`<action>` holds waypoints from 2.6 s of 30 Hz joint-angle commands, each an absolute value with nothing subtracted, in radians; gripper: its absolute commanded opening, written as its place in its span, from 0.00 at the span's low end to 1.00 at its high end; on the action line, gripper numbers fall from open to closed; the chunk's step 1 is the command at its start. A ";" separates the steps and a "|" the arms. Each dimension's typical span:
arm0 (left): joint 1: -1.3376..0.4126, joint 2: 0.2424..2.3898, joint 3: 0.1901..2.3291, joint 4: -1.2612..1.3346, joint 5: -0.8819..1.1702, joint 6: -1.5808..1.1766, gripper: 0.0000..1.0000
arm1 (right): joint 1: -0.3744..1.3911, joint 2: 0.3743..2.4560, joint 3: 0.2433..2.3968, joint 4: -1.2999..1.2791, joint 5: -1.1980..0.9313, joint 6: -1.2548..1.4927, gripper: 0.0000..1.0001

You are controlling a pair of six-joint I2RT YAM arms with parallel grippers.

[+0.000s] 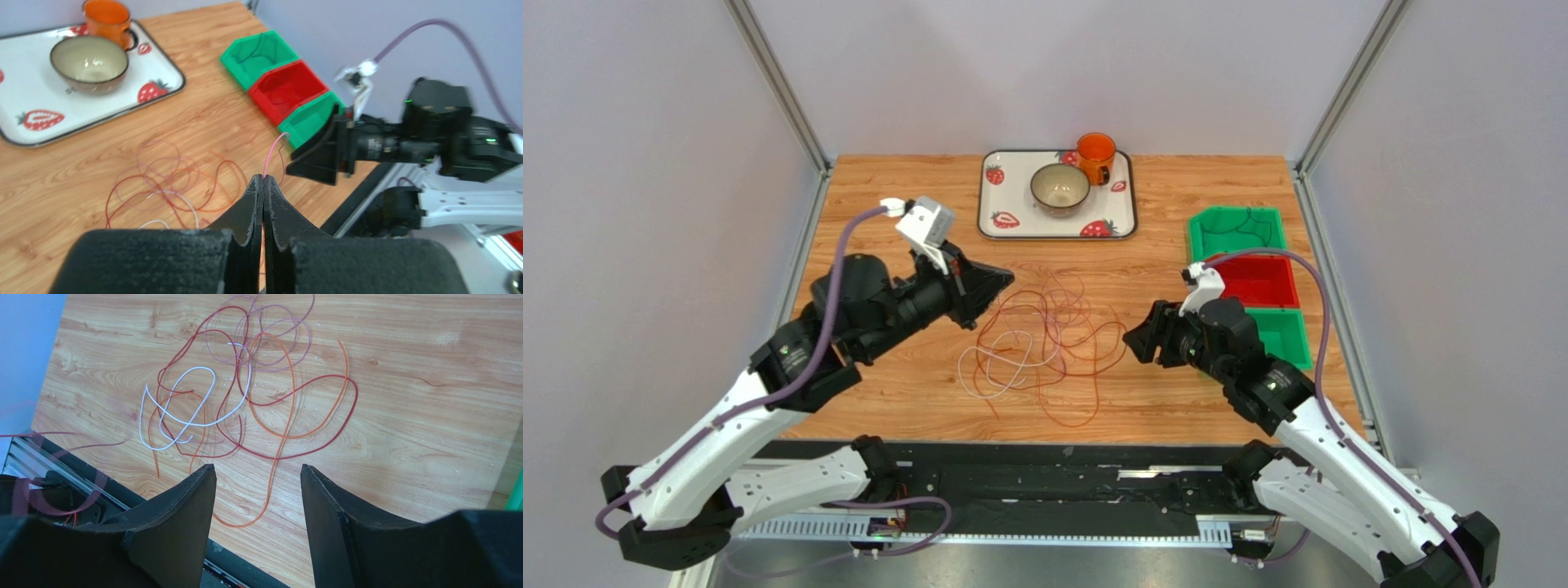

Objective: Untangle the cables

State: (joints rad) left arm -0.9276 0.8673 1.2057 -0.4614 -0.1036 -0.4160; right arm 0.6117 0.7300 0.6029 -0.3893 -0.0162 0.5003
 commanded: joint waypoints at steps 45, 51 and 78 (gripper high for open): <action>-1.037 1.752 1.124 0.051 0.408 -0.624 0.00 | 0.611 0.701 0.882 -1.019 0.390 0.798 0.63; -1.045 1.818 1.109 -0.043 0.368 -0.684 0.00 | 0.611 0.775 0.792 -0.974 0.265 0.844 0.65; -1.003 2.023 1.169 -0.089 0.410 -0.652 0.00 | 0.623 1.107 0.581 -0.744 0.075 0.766 0.60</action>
State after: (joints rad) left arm -1.0164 1.9938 1.1683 -0.0677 0.4351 -0.6865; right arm 0.6125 1.0622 0.5804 -0.7803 0.0792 0.8051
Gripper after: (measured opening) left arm 0.007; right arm 0.613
